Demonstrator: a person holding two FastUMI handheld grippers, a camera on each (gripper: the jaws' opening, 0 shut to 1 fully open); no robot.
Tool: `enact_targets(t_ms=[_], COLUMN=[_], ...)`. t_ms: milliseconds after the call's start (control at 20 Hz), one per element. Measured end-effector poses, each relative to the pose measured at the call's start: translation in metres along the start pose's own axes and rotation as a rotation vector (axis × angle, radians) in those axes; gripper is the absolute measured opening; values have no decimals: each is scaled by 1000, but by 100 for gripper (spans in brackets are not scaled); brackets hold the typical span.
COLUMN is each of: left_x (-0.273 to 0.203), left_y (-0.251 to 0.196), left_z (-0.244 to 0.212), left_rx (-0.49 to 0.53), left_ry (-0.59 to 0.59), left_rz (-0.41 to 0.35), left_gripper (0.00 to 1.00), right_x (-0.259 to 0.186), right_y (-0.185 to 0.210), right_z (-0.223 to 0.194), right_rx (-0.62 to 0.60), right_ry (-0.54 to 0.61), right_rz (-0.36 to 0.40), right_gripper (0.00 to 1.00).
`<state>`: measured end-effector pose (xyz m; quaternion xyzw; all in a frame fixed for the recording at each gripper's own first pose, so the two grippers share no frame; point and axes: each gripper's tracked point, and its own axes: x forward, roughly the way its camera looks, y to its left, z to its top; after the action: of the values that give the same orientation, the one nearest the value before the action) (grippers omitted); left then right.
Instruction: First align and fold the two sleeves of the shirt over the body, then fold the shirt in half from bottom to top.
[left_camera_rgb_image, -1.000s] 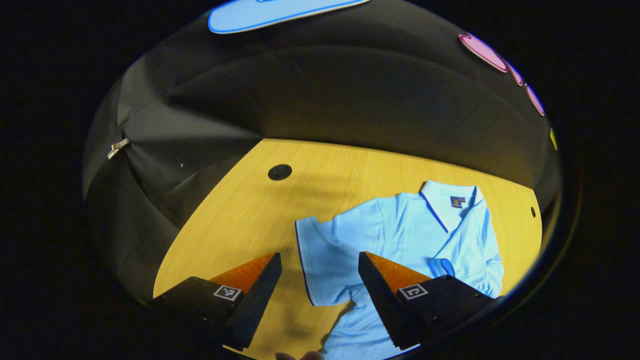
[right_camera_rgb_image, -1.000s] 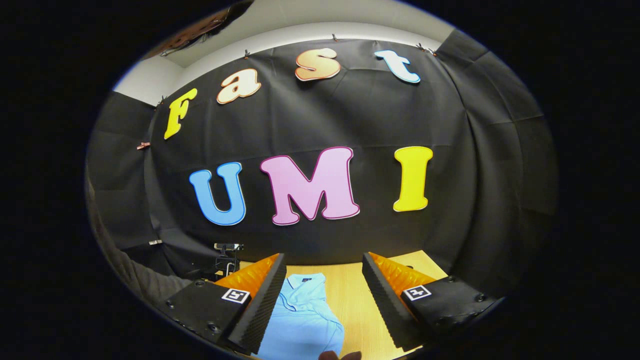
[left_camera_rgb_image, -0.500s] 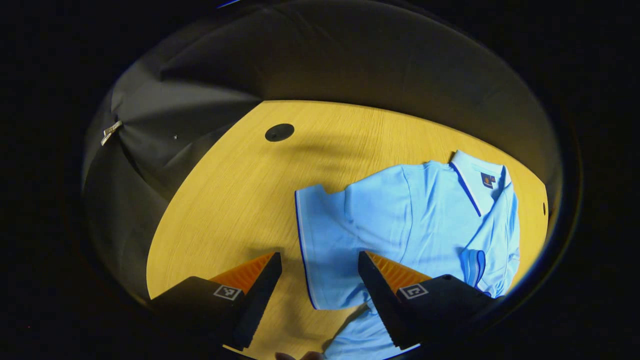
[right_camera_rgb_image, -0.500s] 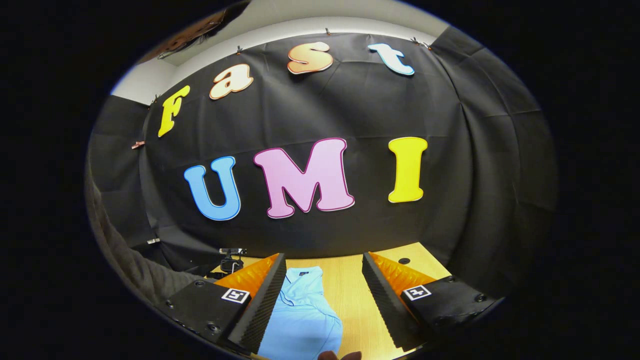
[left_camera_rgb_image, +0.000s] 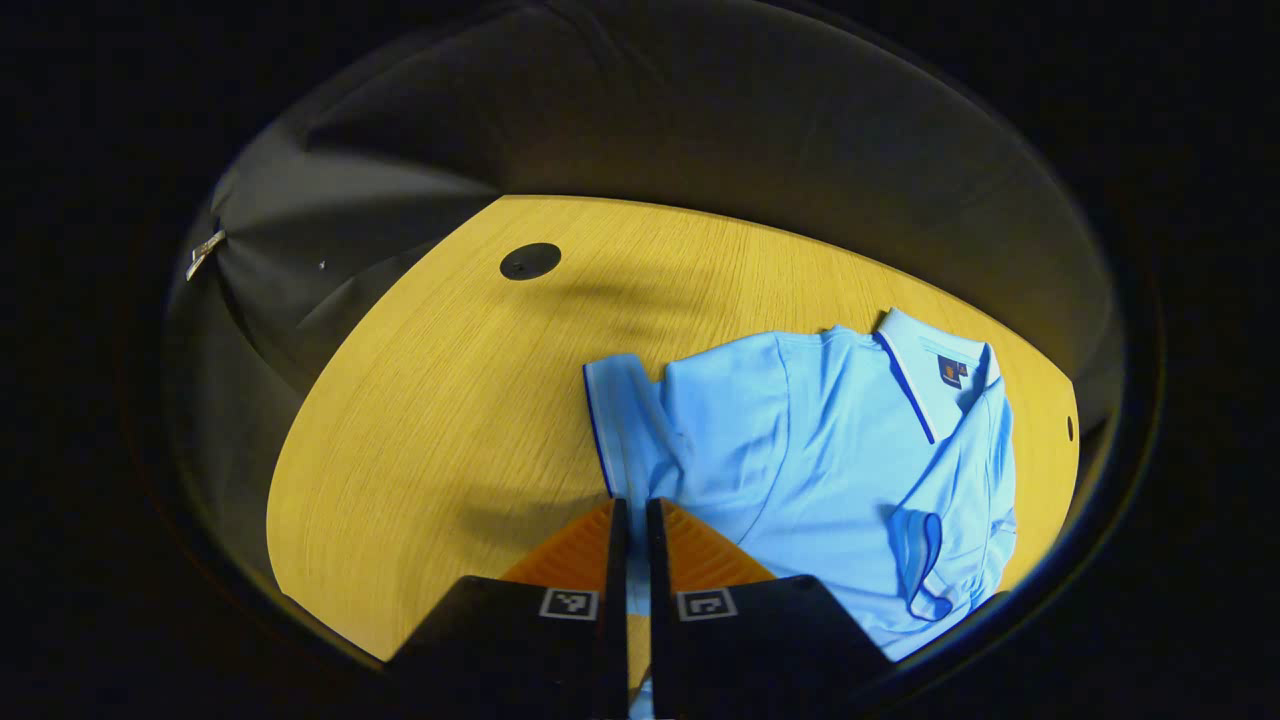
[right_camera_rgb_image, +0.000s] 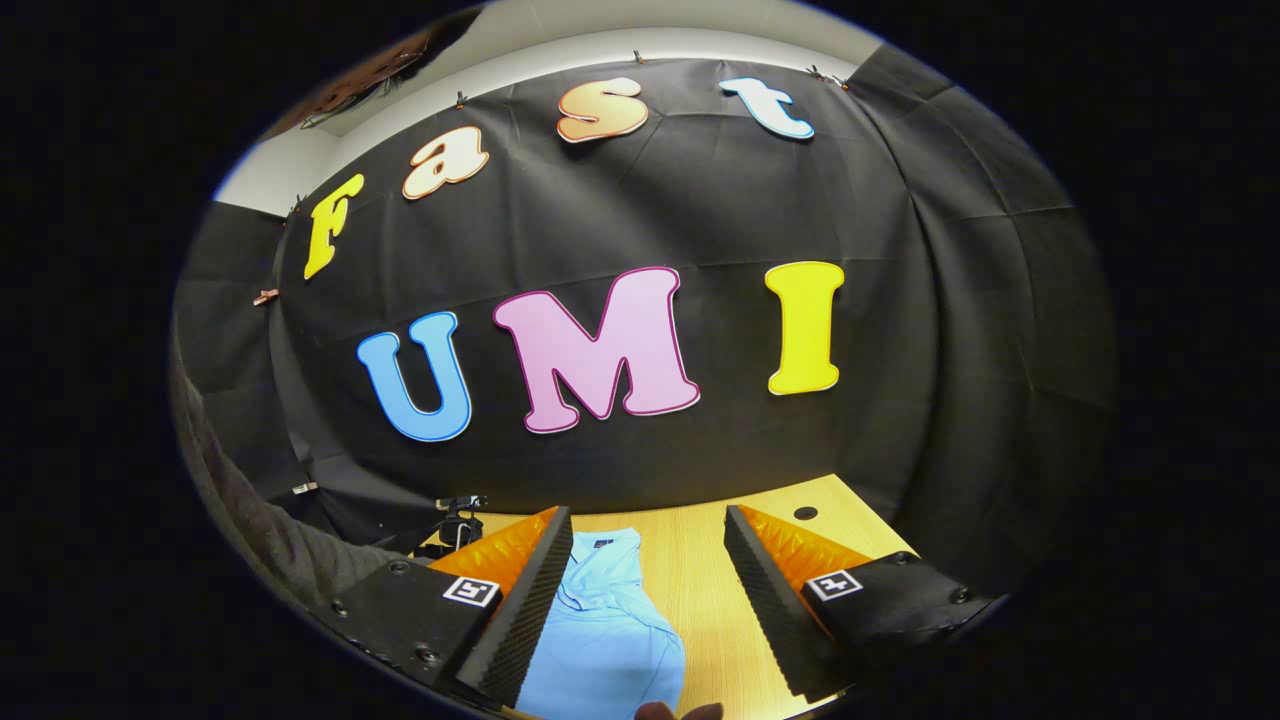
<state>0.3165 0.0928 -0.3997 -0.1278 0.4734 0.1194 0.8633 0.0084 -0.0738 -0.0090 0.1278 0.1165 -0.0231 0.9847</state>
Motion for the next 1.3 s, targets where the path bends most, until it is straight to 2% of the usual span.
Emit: enact_targets(t_ms=[150, 200, 250, 400, 500, 700, 900, 1100, 1300], left_x=[0, -1, -2, -11, -24, -64, -106, -130, -135], left_y=[-2, -3, -3, -10, -24, -78, -146, -206, -243], left_z=[0, -1, -2, 9, 25, 47, 48, 21, -24], left_rx=[-11, -19, -24, -21, -13, 109, 219, 321, 454], left_ry=[-6, -6, -7, -60, -122, -243, -304, -308, -266], left_rz=[-28, -35, -37, -46, -79, -186, -309, -412, -455], left_gripper=[7, 2, 6, 6, 6, 6, 6, 6, 6], right_x=[0, 0, 0, 1, 2, 2, 1, -6, -10], right_y=[-1, -2, -3, -7, -8, -10, -14, -20, -26], right_z=[-2, -2, -3, -4, -5, -4, -4, -2, -3], right_rx=[-7, -5, -3, 12, 18, 27, 47, 43, 56], right_ry=[3, 4, 5, 10, 12, 6, 6, -1, 5], right_rz=[1, 1, -2, -3, -1, 7, 6, -1, -7], right_gripper=[95, 95, 95, 95, 95, 95, 95, 95, 95])
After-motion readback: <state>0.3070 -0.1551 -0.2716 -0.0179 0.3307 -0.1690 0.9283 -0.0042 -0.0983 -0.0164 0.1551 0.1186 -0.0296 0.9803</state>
